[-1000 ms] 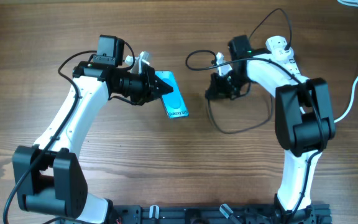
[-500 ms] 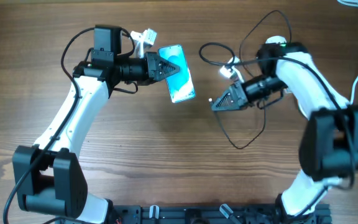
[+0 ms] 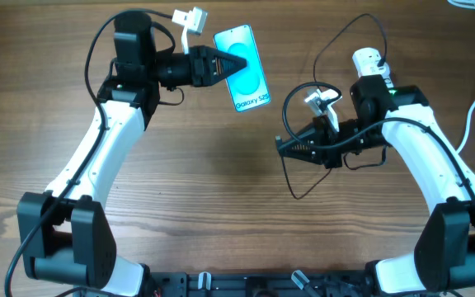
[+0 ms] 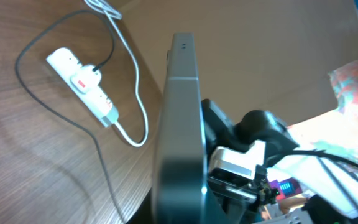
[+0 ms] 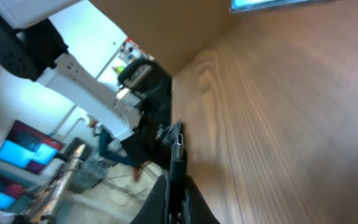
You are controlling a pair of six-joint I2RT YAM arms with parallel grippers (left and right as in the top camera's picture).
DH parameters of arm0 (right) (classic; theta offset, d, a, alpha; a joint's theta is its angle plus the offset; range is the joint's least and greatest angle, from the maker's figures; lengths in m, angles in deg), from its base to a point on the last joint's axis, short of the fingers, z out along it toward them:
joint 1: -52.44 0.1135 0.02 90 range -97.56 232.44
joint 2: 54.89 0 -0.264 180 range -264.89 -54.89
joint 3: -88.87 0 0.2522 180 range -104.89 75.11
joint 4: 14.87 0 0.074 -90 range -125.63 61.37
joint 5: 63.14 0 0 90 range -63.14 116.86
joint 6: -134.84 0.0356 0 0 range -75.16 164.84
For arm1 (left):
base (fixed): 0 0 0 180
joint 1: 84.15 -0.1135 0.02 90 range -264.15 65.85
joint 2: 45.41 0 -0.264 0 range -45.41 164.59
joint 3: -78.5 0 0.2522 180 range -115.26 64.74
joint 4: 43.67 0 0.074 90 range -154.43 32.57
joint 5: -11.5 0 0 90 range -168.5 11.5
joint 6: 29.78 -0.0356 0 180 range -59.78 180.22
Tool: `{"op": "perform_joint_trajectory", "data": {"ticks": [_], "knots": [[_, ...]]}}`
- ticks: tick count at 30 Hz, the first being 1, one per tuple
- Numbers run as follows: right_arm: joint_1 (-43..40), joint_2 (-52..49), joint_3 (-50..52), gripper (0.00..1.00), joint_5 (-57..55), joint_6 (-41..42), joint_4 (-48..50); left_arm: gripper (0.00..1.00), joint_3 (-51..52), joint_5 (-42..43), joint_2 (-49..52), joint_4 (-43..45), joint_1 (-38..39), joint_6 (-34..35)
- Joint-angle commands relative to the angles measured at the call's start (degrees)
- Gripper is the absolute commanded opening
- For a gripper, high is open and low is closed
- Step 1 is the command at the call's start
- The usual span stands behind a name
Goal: Plug charger to phone and switch on socket
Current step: 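Carry the cable plug toward the phone's bottom port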
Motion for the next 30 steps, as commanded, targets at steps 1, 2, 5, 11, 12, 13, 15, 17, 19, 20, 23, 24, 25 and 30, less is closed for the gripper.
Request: {"op": "perform_joint_trajectory", "data": {"ticks": [1,2,5,11,12,13,15,17,19,20,23,24,25,30], "knots": [[0.44,-0.35,0.20,0.04,5.38,12.59,11.45,0.04,-0.70,2.03,-0.22,4.42,0.98,9.38],[0.66,-0.35,0.20,0.05,4.79,20.00,17.09,0.04,-0.70,2.01,-0.22,4.92,1.75,9.31],[1.25,-0.33,0.20,0.04,1.64,33.14,26.84,0.04,-0.70,2.27,-0.22,4.92,3.39,8.11],[1.33,-0.35,0.20,0.04,1.51,36.17,27.34,0.04,-0.70,3.61,-0.22,4.90,3.56,5.60],[1.33,-0.35,0.20,0.04,1.53,36.57,27.34,0.04,-0.70,4.15,-0.22,4.83,3.65,4.87],[1.33,-0.35,0.20,0.04,1.53,36.85,27.32,0.04,-0.70,4.44,-0.22,4.83,3.67,4.74],[1.33,-0.35,0.20,0.04,1.60,37.46,27.28,0.04,-0.70,4.42,-0.22,4.85,3.65,4.76],[1.33,-0.33,0.20,0.04,2.45,37.48,27.12,0.04,-0.70,4.39,-0.22,4.85,3.67,4.74],[1.33,-0.35,0.20,0.04,2.84,37.55,27.08,0.04,-0.70,4.42,-0.22,4.85,3.67,4.74],[1.33,-0.33,0.20,0.04,3.06,37.57,26.86,0.04,-0.70,4.39,-0.22,4.85,3.65,4.72],[1.33,-0.33,0.20,0.04,4.39,37.55,26.38,0.04,-0.70,4.39,-0.22,4.48,3.65,3.28],[1.33,-0.33,0.20,0.04,4.59,37.55,26.25,0.04,-0.70,4.42,-0.22,4.48,3.67,3.28],[1.33,-0.33,0.20,0.04,4.61,37.55,26.03,0.04,-0.70,4.39,-0.22,4.48,3.65,3.28],[1.33,-0.33,0.20,0.04,4.85,37.57,25.75,0.04,-0.70,4.37,-0.22,4.48,3.65,3.28]]}}
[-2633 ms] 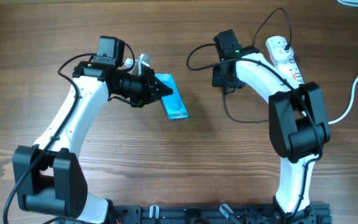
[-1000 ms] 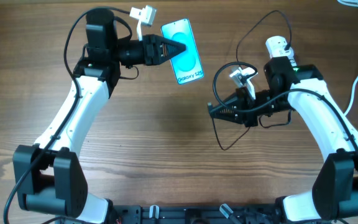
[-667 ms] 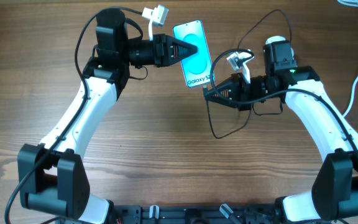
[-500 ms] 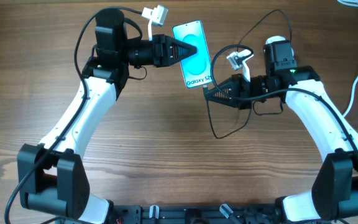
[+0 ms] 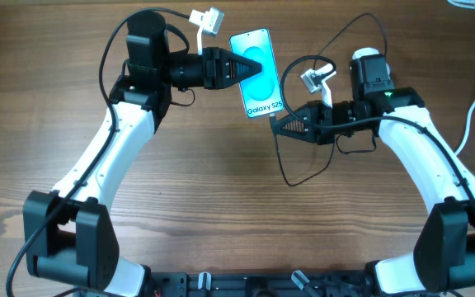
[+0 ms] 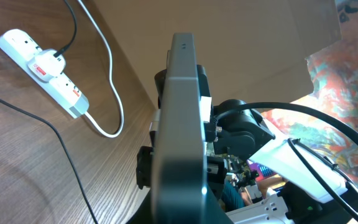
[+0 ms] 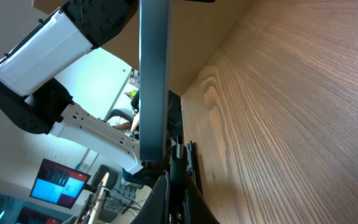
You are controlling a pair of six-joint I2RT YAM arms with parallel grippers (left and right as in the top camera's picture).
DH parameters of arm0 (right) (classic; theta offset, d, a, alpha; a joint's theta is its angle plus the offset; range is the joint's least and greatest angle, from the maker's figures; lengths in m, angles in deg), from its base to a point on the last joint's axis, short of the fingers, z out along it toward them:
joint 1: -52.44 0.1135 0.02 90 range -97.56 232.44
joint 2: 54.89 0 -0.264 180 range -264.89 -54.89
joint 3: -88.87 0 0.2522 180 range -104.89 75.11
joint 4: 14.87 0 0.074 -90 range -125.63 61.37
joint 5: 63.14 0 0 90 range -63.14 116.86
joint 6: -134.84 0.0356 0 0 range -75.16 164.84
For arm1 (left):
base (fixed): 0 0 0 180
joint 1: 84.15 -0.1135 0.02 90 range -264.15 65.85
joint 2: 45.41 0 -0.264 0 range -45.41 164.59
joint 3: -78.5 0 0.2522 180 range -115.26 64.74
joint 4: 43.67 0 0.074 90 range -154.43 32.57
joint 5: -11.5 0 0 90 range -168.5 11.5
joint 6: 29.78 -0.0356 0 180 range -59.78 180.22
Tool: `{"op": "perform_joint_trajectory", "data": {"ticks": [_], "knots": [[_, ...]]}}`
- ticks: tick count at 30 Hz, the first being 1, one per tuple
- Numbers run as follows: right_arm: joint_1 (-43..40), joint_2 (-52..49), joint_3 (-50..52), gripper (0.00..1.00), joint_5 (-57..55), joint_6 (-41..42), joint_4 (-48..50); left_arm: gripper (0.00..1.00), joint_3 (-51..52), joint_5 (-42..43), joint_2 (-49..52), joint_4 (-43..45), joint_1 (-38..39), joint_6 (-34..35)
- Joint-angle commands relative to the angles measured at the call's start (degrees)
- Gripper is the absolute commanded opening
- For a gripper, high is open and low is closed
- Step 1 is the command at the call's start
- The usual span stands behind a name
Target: Plug charger to phone and switch on socket
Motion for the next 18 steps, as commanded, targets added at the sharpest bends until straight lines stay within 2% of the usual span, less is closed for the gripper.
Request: {"op": "perform_joint_trajectory", "data": {"ticks": [1,16,18], "knots": [[0.31,-0.33,-0.31,0.04,2.69,0.17,-0.15,0.04,-0.70,1.70,-0.22,0.20,-0.07,-1.57],[2.03,-0.33,-0.31,0.04,3.06,0.11,0.11,0.04,-0.70,-0.42,-0.22,-2.23,1.07,-1.64],[2.01,-0.33,-0.31,0.04,3.06,0.15,0.15,0.04,-0.70,-0.37,-0.22,-4.37,1.07,-4.24]]}}
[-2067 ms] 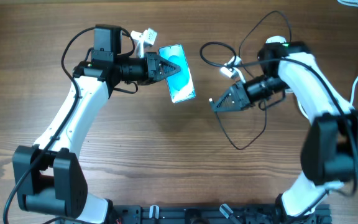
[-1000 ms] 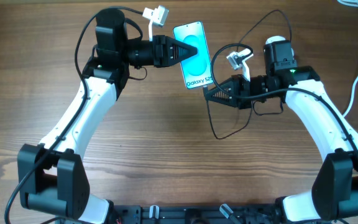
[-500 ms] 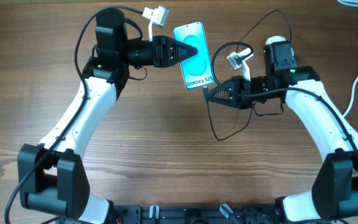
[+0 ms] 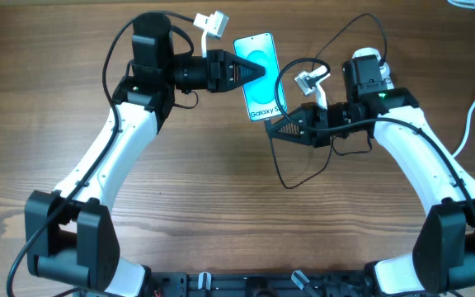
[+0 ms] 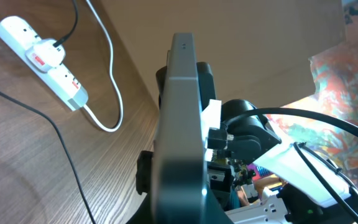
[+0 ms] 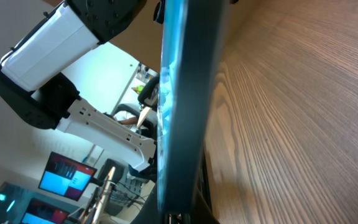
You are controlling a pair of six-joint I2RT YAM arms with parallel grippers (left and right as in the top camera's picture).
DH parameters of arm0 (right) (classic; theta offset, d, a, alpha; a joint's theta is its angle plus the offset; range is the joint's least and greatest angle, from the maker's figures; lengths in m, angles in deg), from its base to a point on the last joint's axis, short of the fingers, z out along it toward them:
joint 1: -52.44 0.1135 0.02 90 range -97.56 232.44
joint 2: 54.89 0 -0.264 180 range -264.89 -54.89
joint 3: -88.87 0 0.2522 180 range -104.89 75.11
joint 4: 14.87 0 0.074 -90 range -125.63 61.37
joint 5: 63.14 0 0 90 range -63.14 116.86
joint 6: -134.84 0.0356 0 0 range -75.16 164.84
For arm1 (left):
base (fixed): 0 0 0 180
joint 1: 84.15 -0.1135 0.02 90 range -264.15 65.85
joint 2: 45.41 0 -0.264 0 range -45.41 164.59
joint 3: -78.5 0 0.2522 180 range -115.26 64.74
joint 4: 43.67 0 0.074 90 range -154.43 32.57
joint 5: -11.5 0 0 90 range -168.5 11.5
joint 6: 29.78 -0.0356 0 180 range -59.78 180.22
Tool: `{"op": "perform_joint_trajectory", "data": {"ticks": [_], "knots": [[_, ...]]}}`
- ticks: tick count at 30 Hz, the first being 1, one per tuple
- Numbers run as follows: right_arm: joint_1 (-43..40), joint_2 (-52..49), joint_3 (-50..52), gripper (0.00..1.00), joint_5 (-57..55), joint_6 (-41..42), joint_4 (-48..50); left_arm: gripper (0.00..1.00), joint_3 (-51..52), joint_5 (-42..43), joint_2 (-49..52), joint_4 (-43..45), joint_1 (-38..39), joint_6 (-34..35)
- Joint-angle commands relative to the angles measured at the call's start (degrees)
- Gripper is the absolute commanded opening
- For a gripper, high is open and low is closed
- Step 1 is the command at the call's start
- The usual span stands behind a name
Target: Plug charger to phone and switch on socket
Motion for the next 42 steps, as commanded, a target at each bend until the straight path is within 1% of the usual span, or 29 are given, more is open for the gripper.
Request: {"op": "perform_joint_trajectory", "data": {"ticks": [1,7,15,26,42], "knots": [[0.15,-0.33,-0.31,0.04,1.99,0.15,0.09,0.04,-0.70,0.33,-0.22,-2.23,0.07,-4.15],[0.13,-0.33,-0.31,0.04,1.38,0.20,0.50,0.04,-0.70,0.76,-0.22,-2.71,0.07,-5.18],[0.15,-0.33,-0.31,0.04,-0.57,0.17,-1.84,0.04,-0.70,0.46,-0.22,-2.43,-0.85,-5.60],[0.15,-0.33,-0.31,0.04,-0.61,0.11,-3.23,0.04,-0.70,-1.46,-0.22,-2.45,-0.87,-5.55],[0.13,-0.33,-0.31,0.04,-1.44,0.31,-1.38,0.04,-0.70,-0.74,-0.22,-3.32,-0.81,-5.57]]}}
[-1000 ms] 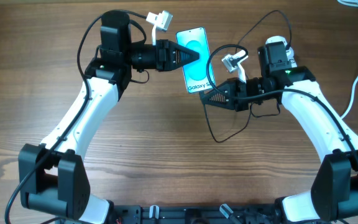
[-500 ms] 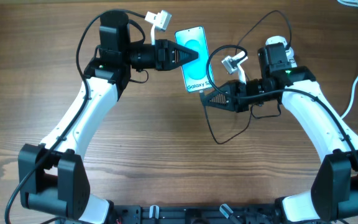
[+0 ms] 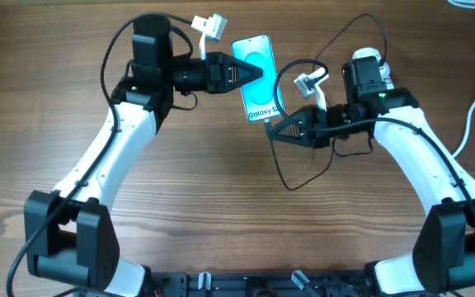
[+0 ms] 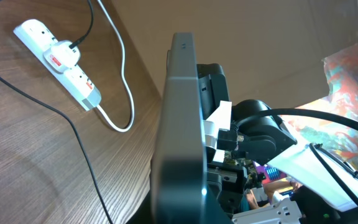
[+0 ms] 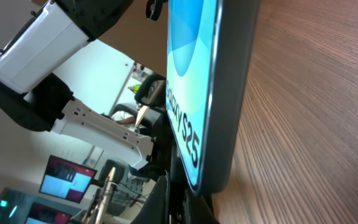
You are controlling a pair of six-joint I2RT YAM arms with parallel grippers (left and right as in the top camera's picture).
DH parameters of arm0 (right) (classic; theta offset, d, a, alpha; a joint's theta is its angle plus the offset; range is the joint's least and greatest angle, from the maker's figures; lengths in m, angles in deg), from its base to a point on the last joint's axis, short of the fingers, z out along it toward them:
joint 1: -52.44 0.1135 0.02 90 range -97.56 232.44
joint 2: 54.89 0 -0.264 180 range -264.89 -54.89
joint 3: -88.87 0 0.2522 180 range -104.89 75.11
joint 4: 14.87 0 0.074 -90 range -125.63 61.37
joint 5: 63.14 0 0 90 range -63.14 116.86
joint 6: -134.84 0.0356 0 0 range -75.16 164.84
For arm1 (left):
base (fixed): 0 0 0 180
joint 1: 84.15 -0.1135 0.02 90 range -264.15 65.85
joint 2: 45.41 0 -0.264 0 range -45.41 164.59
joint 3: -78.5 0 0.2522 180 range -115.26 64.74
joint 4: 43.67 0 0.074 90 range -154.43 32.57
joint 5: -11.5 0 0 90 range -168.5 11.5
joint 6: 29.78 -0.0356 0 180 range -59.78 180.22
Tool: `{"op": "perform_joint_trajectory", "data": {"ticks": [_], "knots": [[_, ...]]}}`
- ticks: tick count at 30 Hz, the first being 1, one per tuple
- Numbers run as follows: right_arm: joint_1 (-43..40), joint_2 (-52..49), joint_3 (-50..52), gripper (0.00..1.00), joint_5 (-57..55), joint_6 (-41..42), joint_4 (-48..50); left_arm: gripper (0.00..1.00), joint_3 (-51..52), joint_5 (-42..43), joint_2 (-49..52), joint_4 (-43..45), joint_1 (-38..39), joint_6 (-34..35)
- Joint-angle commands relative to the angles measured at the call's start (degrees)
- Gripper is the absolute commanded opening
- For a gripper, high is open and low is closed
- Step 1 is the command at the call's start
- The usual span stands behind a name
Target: Plug charger to phone and switch on socket
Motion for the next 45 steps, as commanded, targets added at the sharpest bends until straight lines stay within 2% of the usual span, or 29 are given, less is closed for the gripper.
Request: {"op": "perform_joint_trajectory", "data": {"ticks": [1,4,11,18,22,27,32,42,45], "knots": [[0.11,-0.33,-0.33,0.04,0.15,1.36,1.29,0.04,-0.70,1.33,-0.22,0.26,-0.35,-1.33],[0.11,-0.33,-0.33,0.04,-0.81,4.66,3.50,0.04,-0.70,1.40,-0.22,0.31,-0.37,-1.31],[0.11,-0.33,-0.33,0.04,-0.66,6.23,5.60,0.04,-0.70,2.93,-0.22,1.60,-0.35,-1.33],[0.11,-0.35,-0.31,0.04,3.65,5.68,7.10,0.04,-0.70,4.76,-0.22,4.39,-0.26,-1.31],[0.11,-0.35,-0.31,0.04,8.90,1.55,7.50,0.04,-0.70,6.19,-0.22,7.23,-0.26,-1.11],[0.11,-0.35,-0.31,0.04,4.68,1.42,7.50,0.04,-0.70,9.99,-0.22,7.17,-0.26,-1.14],[0.11,-0.35,-0.31,0.04,0.42,3.19,8.33,0.04,-0.70,10.16,-0.22,6.95,-0.26,-1.05],[0.13,-0.35,-0.31,0.04,0.52,3.69,5.64,0.04,-0.70,7.08,-0.22,6.95,-0.26,0.66],[0.13,-0.35,-0.31,0.04,0.52,1.09,2.95,0.04,-0.70,5.16,-0.22,6.95,-0.26,0.63]]}}
